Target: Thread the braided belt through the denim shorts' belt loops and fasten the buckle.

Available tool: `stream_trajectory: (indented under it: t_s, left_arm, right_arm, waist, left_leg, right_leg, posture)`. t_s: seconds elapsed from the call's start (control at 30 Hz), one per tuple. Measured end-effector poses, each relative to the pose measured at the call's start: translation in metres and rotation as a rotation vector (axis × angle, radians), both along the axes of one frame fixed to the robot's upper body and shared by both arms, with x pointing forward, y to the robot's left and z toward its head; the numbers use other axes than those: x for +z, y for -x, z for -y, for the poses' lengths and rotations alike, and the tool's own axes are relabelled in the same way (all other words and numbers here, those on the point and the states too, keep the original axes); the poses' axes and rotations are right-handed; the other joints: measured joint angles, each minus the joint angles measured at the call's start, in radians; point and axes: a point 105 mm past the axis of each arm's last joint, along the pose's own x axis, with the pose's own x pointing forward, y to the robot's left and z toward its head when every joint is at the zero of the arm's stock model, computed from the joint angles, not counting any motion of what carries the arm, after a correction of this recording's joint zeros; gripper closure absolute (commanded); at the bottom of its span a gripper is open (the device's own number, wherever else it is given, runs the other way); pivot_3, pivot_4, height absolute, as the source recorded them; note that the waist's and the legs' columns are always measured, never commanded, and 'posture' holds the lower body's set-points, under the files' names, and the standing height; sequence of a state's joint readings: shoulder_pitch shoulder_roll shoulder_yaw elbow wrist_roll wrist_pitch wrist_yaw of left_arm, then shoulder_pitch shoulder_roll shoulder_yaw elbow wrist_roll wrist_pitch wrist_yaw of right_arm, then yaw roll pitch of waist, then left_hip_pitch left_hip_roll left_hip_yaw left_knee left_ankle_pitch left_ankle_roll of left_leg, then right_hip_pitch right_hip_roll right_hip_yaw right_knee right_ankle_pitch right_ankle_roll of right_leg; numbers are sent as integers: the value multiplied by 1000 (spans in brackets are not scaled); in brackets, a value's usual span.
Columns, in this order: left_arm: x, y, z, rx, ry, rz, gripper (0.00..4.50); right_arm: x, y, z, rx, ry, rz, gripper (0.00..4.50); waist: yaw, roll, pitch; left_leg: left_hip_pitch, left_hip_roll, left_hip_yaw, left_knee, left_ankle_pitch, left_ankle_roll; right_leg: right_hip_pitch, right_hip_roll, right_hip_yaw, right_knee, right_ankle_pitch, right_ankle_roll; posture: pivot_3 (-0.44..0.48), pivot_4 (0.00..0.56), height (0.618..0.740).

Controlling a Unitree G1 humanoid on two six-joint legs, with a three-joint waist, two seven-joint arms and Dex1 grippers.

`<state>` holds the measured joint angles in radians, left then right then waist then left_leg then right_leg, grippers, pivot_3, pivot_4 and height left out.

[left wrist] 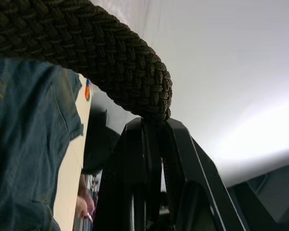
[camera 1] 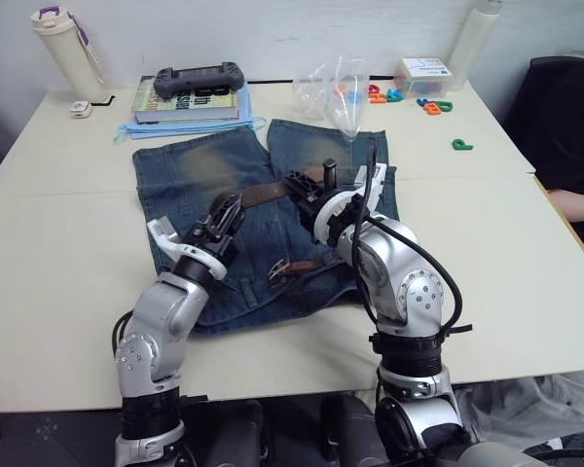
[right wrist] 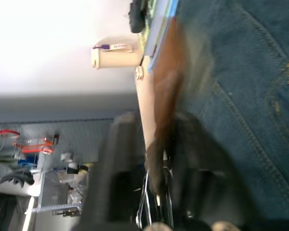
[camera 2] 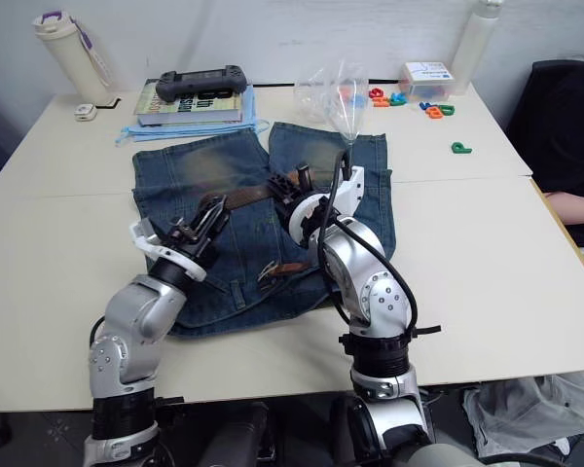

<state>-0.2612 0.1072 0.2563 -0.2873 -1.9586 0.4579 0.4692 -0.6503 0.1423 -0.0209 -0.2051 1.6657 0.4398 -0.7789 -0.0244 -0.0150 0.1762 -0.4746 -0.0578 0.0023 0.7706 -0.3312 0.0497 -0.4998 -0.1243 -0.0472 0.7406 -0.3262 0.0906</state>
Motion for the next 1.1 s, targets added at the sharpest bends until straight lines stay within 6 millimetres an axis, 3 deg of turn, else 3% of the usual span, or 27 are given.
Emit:
stream_trajectory:
  t_s: [0.17,0.33,0.57,0.63,0.8,0.97,1.1]
  left_arm:
    - [3,4,0,5,3,3,4500]
    - [4,11,-8,30,-10,11,4500]
    - [-2,45,-54,188,-147,4,4500]
    - [-9,55,-68,211,-234,-7,4500]
    - [-26,74,-80,201,-309,-19,4500]
    - [-30,90,-79,138,-351,37,4500]
    - [-30,102,-78,89,-368,89,4500]
  right_arm:
    - [0,1,-1,12,12,8,93]
    - [-6,0,4,0,18,-5,93]
    - [-22,-6,32,-32,234,72,93]
    - [-27,-2,37,19,471,238,93]
    - [-19,18,36,161,769,597,93]
    - [-24,42,28,347,889,838,93]
    - [-30,43,30,372,919,872,93]
  waist:
    - [0,0,0]
    - [-2,0,0]
    - [1,0,0]
    - [-1,1,0]
    - [2,1,1]
    - [9,1,1]
    - [18,1,1]
  left_leg:
    - [0,0,0,0,0,0]
    - [0,0,0,-1,0,0]
    - [0,0,0,-1,0,0]
    - [0,0,0,-2,0,0]
    - [1,0,-3,-3,0,0]
    - [2,0,-5,-5,0,1]
    - [3,0,-5,-10,0,0]
  right_leg:
    - [0,0,0,0,0,0]
    - [0,0,0,-1,0,0]
    - [1,0,0,-2,0,0]
    - [1,0,-1,-4,0,0]
    - [4,-1,-3,-9,0,0]
    - [7,-2,-5,-14,0,0]
    - [9,-3,-6,-21,1,-3]
  posture:
    - [0,150,667]
    - [0,150,667]
    - [0,150,667]
    - [0,150,667]
    - [0,150,667]
    - [0,150,667]
    - [0,150,667]
